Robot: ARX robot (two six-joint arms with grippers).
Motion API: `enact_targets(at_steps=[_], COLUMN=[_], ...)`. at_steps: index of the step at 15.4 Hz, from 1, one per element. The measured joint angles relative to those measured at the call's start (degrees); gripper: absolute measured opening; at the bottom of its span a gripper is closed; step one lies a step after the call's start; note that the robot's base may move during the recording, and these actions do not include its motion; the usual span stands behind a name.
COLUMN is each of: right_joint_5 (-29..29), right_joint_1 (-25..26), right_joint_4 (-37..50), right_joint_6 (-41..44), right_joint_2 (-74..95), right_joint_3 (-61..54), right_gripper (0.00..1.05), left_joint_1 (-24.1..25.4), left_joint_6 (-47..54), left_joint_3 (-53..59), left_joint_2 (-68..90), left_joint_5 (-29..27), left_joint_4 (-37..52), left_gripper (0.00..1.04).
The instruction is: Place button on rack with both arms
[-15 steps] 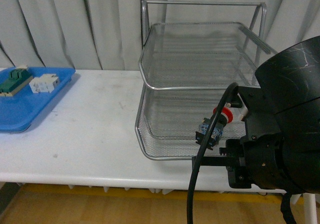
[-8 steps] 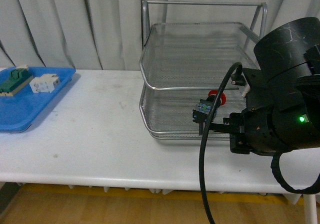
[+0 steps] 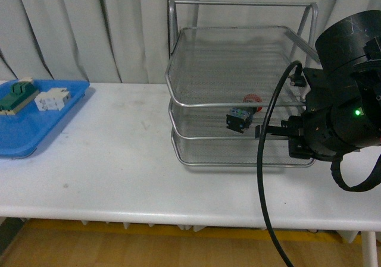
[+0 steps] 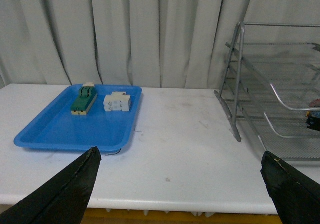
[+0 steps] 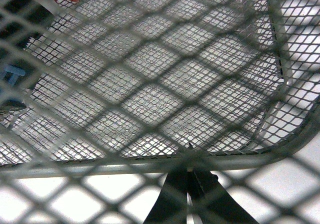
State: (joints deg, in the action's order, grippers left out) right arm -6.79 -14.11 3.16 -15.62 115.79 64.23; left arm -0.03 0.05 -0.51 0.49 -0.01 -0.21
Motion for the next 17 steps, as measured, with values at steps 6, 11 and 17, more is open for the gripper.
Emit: enact_targets(at_steps=[6,11,17], right_joint_5=[1.7,8.8,6.7], right_joint_1=[-0.9,-3.1,2.7], right_joint_4=[4.0,7.4,26.0], right_joint_6=[1.1,-1.6,-1.7], right_joint_2=[-5.2,-20.7,-42.5], right_joint_3=[-6.7,-21.8,-39.0], right_gripper=[0.02,0.02,0.02], left_joint_1=[0.0,0.0,0.0], left_joint_6=[0.0,0.0,0.0], left_joint_3=[0.0,0.0,0.0], left_joint_2=[0.0,0.0,0.0], left_joint_5=[0.0,0.0,0.0], left_joint_4=[0.0,0.0,0.0], left_gripper=[0.98,0.98,0.98])
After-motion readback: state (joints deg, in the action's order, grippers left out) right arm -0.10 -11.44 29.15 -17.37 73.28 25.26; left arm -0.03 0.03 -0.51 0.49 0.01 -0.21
